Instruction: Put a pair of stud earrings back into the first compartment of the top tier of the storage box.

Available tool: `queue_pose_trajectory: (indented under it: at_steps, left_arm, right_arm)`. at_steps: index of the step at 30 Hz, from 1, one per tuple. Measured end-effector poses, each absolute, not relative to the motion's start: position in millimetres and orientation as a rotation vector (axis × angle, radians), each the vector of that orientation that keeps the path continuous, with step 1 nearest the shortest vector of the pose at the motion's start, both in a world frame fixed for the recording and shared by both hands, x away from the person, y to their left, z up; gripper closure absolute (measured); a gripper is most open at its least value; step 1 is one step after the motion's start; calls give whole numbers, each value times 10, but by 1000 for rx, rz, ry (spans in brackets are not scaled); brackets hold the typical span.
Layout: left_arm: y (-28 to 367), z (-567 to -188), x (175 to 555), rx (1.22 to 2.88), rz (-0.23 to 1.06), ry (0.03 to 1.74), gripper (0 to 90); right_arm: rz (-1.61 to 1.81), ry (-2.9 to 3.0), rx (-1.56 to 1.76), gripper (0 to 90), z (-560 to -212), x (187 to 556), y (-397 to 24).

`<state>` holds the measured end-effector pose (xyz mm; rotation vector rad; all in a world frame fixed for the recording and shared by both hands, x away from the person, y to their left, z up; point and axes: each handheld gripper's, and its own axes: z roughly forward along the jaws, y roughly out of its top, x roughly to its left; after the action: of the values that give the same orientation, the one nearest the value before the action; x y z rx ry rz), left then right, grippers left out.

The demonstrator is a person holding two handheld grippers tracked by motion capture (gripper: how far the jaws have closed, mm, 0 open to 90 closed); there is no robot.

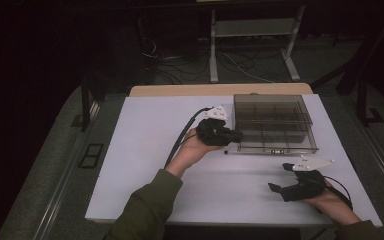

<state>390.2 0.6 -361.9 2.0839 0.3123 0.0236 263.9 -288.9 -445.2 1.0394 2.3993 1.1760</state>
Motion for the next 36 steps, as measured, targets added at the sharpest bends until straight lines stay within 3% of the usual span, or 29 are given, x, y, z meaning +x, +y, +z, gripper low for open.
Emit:
queue_pose_trajectory:
  at_steps: [14,36]
  left_arm:
    - [-284,-3765,4016,2091,-4,327,794]
    - [-341,-3877,4058,2106,-16,354,759]
  right_arm:
    - [1178,2399,1045,100,-4454,2639,-2900]
    - [1179,2399,1044,100,-4457,2642,-2904]
